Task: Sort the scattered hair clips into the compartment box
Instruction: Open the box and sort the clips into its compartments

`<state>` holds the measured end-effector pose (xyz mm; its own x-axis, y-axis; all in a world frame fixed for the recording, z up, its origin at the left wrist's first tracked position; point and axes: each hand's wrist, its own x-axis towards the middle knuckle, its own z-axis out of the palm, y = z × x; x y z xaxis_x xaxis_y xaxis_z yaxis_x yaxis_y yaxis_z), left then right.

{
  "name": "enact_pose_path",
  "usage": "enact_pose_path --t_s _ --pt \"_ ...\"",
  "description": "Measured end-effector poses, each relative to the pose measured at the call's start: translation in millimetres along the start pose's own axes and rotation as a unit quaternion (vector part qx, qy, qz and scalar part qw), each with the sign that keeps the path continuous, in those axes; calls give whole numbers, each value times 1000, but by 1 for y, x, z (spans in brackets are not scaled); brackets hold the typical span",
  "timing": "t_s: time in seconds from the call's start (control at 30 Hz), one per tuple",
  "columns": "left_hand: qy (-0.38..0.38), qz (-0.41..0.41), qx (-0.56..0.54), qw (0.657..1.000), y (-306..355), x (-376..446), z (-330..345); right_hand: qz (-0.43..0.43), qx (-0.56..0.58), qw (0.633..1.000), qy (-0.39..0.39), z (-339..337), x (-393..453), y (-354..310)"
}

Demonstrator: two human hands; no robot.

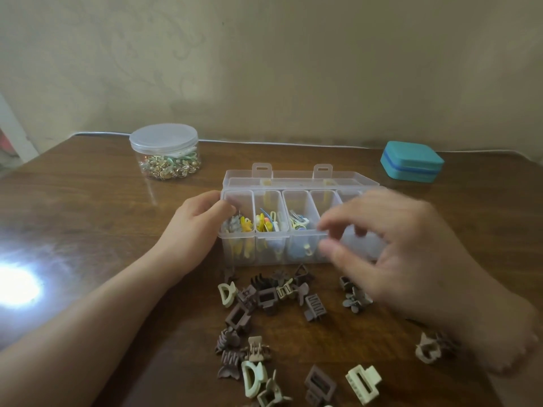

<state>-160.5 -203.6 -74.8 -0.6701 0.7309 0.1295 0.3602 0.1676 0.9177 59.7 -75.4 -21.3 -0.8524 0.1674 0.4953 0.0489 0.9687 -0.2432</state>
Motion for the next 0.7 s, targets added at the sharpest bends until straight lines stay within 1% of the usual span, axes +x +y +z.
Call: enact_pose_path --t_s 0.07,0.13,0.17,0.23,0.3,0.33,0.4,0.47,0.5,0.53,0.57,0.63,0.67,0.7 --pt "2 4 -2 1000 0 0 0 -24 -21 994 -102 4 -3 -7" --pt "1 5 -4 1000 0 0 1 -32 -75 979 -185 10 -5 -11" --pt "2 5 -4 1000 0 0 1 -42 -92 975 -199 13 -6 -12" --pt "5 3 -4 1000 0 0 1 -56 -93 974 -199 16 -7 -13" --pt "6 3 0 1000 0 0 1 -50 -76 978 -185 14 -5 -10" --pt "6 3 1 1000 1 0 1 -43 -57 986 -152 11 -4 -7" --pt "1 5 4 1000 0 -1 0 -6 2 999 -46 2 -1 0" --pt "0 6 9 1000 0 -1 0 45 23 997 63 -3 1 9" --pt "0 6 9 1000 0 -1 0 75 16 992 98 -3 2 13" --pt "0 6 10 1000 0 -1 -1 103 10 988 115 -1 3 16" --pt "0 5 10 1000 0 -1 0 124 6 986 111 1 4 18" --pt "1 2 7 1000 0 0 0 156 2 986 53 7 5 20" --pt "2 1 4 1000 0 0 0 163 0 986 19 9 6 20" --pt "3 1 1 1000 0 0 0 161 -3 987 1 10 6 20"
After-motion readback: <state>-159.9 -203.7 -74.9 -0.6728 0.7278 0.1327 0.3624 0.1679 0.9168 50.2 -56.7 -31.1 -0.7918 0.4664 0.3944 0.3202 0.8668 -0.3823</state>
